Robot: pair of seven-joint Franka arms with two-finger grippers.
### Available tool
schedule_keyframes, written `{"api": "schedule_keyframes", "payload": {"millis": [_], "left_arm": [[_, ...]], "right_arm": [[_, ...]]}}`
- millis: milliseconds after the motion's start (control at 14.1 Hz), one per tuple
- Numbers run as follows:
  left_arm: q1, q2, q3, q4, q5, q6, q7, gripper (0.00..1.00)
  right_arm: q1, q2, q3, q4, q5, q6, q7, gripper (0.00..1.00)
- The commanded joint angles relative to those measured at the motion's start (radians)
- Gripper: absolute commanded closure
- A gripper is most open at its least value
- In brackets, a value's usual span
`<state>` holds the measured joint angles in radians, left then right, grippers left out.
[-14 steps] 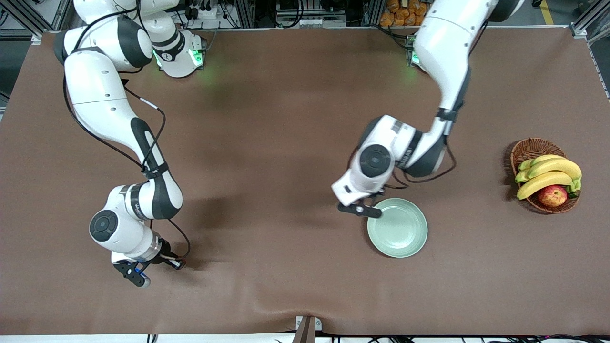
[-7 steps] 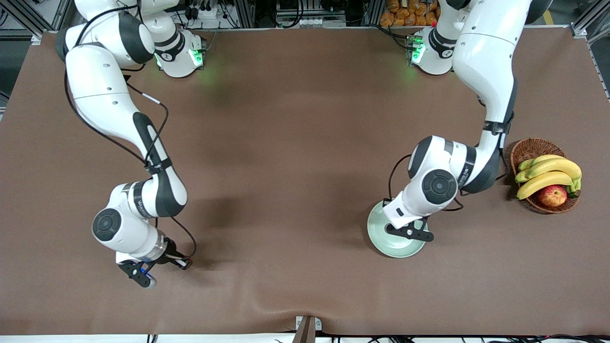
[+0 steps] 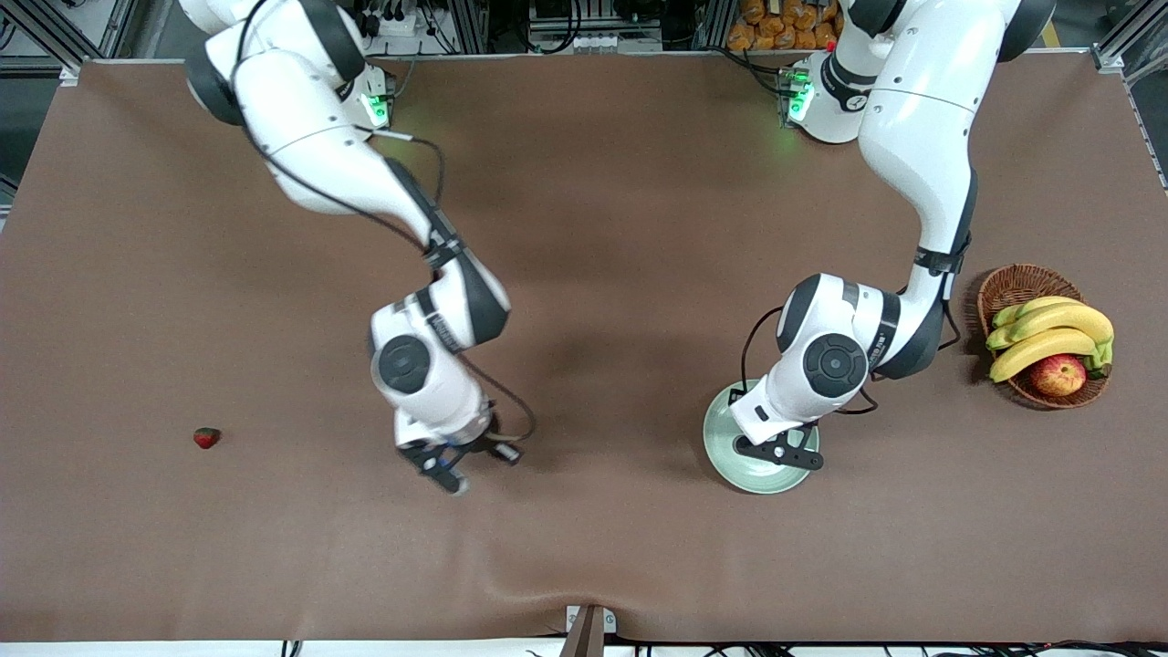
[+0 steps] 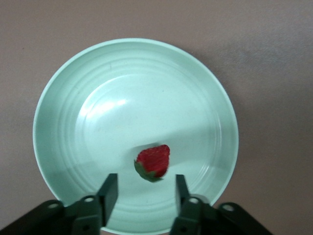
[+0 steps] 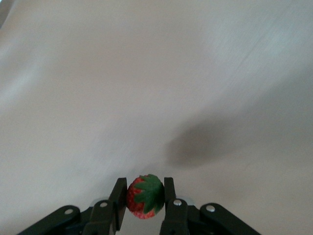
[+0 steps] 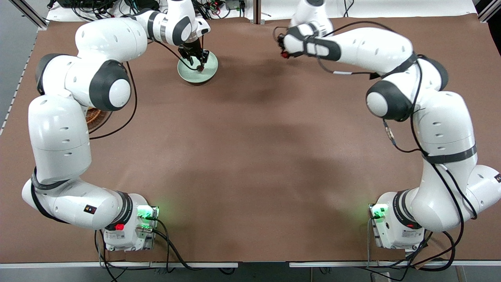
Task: Collect all strawberries into plate
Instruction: 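Set the second strawberry mid-table with the right gripper while the left withdraws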
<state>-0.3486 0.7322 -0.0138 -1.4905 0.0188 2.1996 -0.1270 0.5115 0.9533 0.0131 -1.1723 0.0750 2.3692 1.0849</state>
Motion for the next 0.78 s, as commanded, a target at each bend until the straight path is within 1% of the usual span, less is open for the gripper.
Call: {"api": "schedule_keyframes", "payload": {"millis": [0, 142, 356, 427, 569, 640, 711], "left_arm": [[-0.001, -0.020, -0.006, 0.001, 0.020, 0.005, -0.019, 0.00], [-0.001, -0.030, -0.009, 0.006, 0.015, 0.005, -0.020, 0.00], [-0.010, -0.037, -0.012, 0.006, 0.013, 0.003, -0.034, 0.00], [-0.013, -0.037, -0.012, 0.006, 0.012, 0.002, -0.034, 0.00], [-0.023, -0.037, -0.014, 0.006, 0.010, 0.002, -0.042, 0.00], [-0.026, -0.037, -0.021, 0.004, 0.009, 0.002, -0.058, 0.00], [-0.027, -0.036, -0.023, 0.001, 0.009, 0.002, -0.068, 0.00]], "right_arm": [[0.114, 0.016, -0.056, -0.003, 0.002, 0.064, 0.120, 0.98], [0.172, 0.025, -0.056, -0.004, 0.002, 0.114, 0.190, 0.97], [0.228, 0.045, -0.056, -0.006, 0.000, 0.140, 0.243, 0.96], [0.234, 0.051, -0.056, -0.006, 0.000, 0.142, 0.244, 0.92], [0.239, 0.071, -0.056, -0.010, 0.000, 0.177, 0.244, 0.83], [0.240, 0.077, -0.056, -0.012, 0.000, 0.183, 0.242, 0.70], [0.242, 0.076, -0.056, -0.012, -0.003, 0.182, 0.237, 0.34]]}}
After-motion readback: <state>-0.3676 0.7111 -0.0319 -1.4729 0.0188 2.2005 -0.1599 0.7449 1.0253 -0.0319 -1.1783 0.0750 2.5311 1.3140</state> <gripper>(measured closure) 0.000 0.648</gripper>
